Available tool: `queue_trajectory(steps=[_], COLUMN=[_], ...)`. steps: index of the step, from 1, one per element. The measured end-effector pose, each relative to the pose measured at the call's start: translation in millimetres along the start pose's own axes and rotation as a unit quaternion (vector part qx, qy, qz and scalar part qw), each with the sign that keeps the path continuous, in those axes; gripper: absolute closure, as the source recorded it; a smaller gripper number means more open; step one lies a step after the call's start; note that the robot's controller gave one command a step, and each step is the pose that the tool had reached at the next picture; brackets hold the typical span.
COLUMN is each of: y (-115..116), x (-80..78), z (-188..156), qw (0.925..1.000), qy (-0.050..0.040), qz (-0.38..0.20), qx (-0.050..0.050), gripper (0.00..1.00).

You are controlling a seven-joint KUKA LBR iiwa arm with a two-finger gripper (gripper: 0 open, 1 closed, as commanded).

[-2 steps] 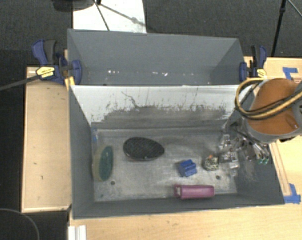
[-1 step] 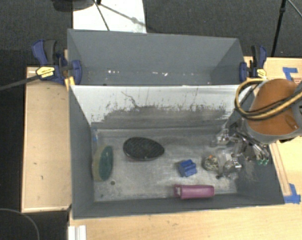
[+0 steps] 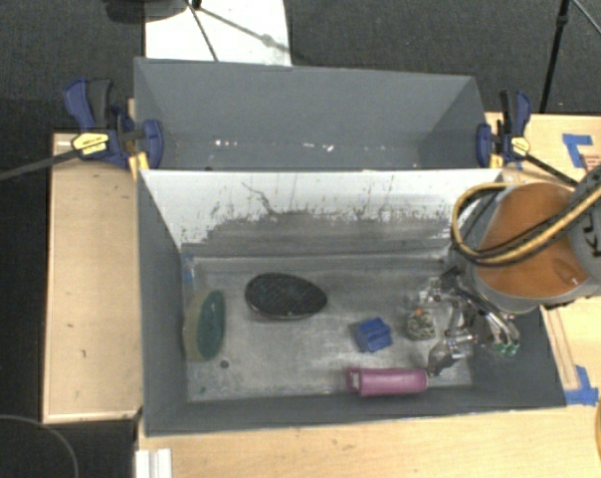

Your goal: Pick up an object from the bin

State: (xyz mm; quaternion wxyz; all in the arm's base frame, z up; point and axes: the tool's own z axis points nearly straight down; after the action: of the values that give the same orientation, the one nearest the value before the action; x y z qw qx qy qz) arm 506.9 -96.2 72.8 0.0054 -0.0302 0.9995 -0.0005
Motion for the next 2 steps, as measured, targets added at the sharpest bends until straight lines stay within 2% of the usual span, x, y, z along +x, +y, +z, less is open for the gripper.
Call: queue_trajectory(steps=[1,2], y=[-41,0], x=[-9.1,-11.0], z=[-32,1], qw=[0.9996,0.9948], qy=[0.0019,0.0015], qz=[0.027,-0.102], qx=[0.001,0.0], gripper=[0.0,0.0])
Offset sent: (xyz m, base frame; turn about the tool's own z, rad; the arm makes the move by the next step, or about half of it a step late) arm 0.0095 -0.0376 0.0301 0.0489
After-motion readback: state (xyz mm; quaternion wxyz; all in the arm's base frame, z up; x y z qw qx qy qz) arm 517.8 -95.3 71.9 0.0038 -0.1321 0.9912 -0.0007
